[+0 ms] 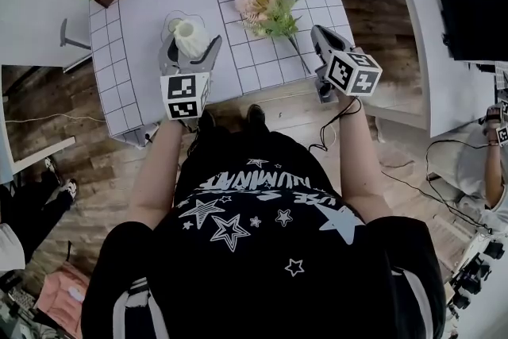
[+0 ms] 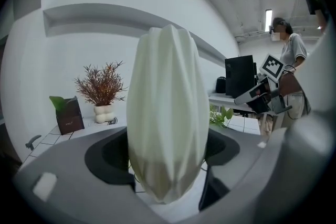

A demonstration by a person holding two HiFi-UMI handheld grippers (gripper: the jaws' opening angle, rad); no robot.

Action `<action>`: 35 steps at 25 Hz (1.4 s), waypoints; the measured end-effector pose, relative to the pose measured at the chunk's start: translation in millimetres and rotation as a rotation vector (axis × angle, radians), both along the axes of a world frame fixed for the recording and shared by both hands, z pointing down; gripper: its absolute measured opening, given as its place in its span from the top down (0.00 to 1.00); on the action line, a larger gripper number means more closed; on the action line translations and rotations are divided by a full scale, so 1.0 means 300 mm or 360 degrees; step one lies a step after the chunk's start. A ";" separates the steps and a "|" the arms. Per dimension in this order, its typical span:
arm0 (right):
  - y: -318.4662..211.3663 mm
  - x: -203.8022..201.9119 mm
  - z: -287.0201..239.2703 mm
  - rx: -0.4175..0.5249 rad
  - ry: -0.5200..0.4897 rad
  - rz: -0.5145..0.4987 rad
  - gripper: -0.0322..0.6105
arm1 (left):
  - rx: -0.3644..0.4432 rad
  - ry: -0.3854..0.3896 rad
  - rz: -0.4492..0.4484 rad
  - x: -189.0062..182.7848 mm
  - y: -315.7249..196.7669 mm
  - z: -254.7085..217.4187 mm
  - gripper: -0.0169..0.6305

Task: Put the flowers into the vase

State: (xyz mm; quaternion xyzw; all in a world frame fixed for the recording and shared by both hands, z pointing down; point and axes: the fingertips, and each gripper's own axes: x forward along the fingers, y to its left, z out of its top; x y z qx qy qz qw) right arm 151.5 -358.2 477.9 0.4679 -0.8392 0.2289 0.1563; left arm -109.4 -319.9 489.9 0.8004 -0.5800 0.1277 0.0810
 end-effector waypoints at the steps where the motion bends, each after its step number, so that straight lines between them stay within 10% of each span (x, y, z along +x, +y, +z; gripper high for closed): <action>1: 0.011 -0.006 0.021 -0.0021 0.0050 -0.0046 0.93 | 0.0001 0.0002 0.0014 0.001 0.000 0.000 0.38; 12: 0.111 -0.103 0.260 -0.0371 0.0568 -0.0541 0.77 | 0.0036 0.0021 0.0040 0.003 0.004 -0.001 0.38; 22: 0.076 -0.097 0.355 -0.0487 0.0870 -0.0559 0.88 | 0.0012 0.0005 0.0069 0.008 0.008 0.011 0.38; 35: 0.050 -0.152 0.224 -0.0440 0.0589 -0.0437 0.89 | 0.0019 0.0011 0.0074 0.009 0.008 0.013 0.38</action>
